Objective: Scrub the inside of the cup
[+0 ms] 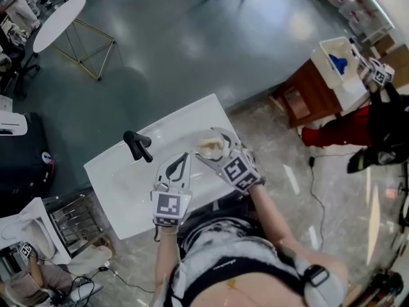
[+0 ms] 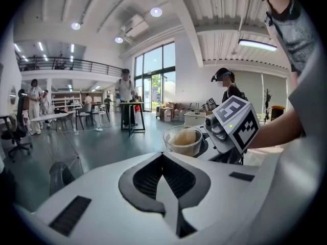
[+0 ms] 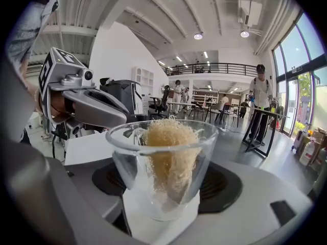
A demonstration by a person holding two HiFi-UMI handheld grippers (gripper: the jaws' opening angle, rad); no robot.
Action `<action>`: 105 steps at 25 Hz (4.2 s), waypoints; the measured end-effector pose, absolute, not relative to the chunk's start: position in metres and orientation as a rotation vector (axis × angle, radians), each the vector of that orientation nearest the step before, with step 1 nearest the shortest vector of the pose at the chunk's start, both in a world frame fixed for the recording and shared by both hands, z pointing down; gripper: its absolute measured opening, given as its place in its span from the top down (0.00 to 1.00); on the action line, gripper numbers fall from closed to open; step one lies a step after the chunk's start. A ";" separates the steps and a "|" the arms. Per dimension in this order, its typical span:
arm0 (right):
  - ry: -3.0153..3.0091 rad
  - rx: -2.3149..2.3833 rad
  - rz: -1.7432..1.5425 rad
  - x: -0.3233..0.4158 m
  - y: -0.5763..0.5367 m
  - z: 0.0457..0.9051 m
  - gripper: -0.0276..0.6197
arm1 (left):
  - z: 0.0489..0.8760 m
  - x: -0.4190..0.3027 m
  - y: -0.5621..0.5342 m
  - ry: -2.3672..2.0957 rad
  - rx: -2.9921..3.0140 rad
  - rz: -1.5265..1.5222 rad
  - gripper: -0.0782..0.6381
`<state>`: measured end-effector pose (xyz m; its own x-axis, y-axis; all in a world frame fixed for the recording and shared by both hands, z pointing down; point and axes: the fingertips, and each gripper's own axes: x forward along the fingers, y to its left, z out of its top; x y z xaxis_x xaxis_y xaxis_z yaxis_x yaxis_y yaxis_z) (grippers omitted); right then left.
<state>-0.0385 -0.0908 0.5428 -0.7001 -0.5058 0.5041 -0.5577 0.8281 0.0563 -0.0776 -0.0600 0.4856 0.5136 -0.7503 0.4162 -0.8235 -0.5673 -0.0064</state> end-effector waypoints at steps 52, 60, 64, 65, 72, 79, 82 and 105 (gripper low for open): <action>-2.428 0.827 0.277 -0.035 -0.213 0.661 0.36 | 0.573 -0.054 -0.088 -1.078 2.404 0.550 0.88; -2.451 0.822 0.265 -0.038 -0.219 0.666 0.36 | 0.579 -0.057 -0.084 -1.076 2.387 0.562 0.88; -2.453 0.814 0.265 -0.037 -0.221 0.668 0.36 | 0.580 -0.057 -0.083 -1.076 2.382 0.562 0.88; -2.455 0.811 0.267 -0.036 -0.221 0.669 0.36 | 0.581 -0.058 -0.083 -1.076 2.382 0.563 0.88; -2.466 0.815 0.286 -0.032 -0.221 0.670 0.36 | 0.579 -0.059 -0.084 -1.078 2.383 0.559 0.88; -2.477 0.814 0.330 -0.031 -0.221 0.670 0.33 | 0.575 -0.059 -0.086 -1.100 2.383 0.539 0.88; -2.477 0.822 0.371 -0.030 -0.220 0.670 0.31 | 0.574 -0.060 -0.085 -1.099 2.387 0.537 0.88; -2.439 0.859 0.464 0.009 -0.166 0.659 0.46 | 0.574 -0.061 -0.079 -1.151 2.293 0.440 0.88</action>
<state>0.0092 -0.1659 0.6585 -0.6707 -0.4810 0.5647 -0.6547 0.7417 -0.1457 -0.0613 -0.0785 0.5736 0.5839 -0.6370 0.5032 -0.8103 -0.4956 0.3129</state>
